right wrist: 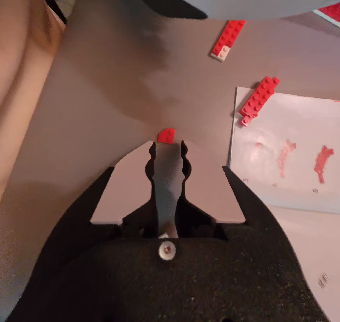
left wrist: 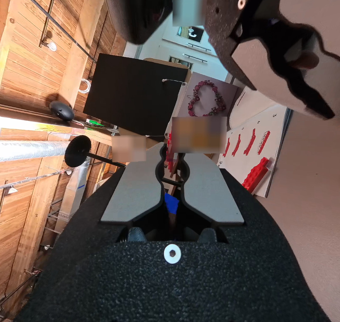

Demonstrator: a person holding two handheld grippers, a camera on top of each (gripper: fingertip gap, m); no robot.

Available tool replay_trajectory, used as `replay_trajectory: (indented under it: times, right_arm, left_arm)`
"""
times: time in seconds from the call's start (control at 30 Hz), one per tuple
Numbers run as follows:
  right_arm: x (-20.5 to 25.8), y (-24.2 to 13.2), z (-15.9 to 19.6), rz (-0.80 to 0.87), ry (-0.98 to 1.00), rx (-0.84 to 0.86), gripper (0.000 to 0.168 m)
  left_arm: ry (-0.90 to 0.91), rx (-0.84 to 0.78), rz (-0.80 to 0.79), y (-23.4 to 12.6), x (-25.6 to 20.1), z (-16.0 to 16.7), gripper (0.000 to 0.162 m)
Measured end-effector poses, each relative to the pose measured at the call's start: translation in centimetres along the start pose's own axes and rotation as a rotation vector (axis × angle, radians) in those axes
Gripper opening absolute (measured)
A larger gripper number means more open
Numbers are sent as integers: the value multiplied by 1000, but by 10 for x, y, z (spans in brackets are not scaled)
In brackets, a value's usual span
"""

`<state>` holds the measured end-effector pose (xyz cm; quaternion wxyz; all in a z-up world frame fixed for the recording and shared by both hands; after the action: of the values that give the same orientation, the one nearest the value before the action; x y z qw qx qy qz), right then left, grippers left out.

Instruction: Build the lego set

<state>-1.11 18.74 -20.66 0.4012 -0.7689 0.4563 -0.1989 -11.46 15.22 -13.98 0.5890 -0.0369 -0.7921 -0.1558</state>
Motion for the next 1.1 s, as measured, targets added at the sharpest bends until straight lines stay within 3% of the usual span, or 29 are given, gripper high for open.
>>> replay_trajectory:
  times: [0.23, 0.33, 0.43, 0.6, 0.7, 0.93, 1.1]
  right_arm:
    - [22, 3, 0, -136, 109, 7, 18]
    - [36, 0, -4, -127, 39, -23, 21]
    - [14, -7, 1, -35, -4, -23, 21]
    - [6, -4, -2, -135, -241, -79, 26]
    - [0, 4, -3, -228, -349, -17, 27]
    - [-3, 15, -14, -404, -459, 40, 20]
    - [0, 16, -14, -362, -376, 32, 14]
  left_arm:
    - [-3, 0, 5, 0, 0, 0, 11]
    - [3, -2, 9, -1, -1, -1, 11]
    - [12, -3, 5, -1, -2, -1, 11]
    - [-22, -14, 5, -1, 0, -1, 11]
    - [-22, -21, 1, -2, 0, -1, 11]
    - [-38, -11, 11, 0, -1, 2, 11]
    - [-30, -15, 8, 0, -1, 1, 11]
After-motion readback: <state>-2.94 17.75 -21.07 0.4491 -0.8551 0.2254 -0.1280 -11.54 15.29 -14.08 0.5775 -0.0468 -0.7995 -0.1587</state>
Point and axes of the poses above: each gripper's, where its closed fingertips meet, y out along the fingers, z out of its underside, x = y × z across the jaws, the point moved 5 cm from there along -y, back along the fingers
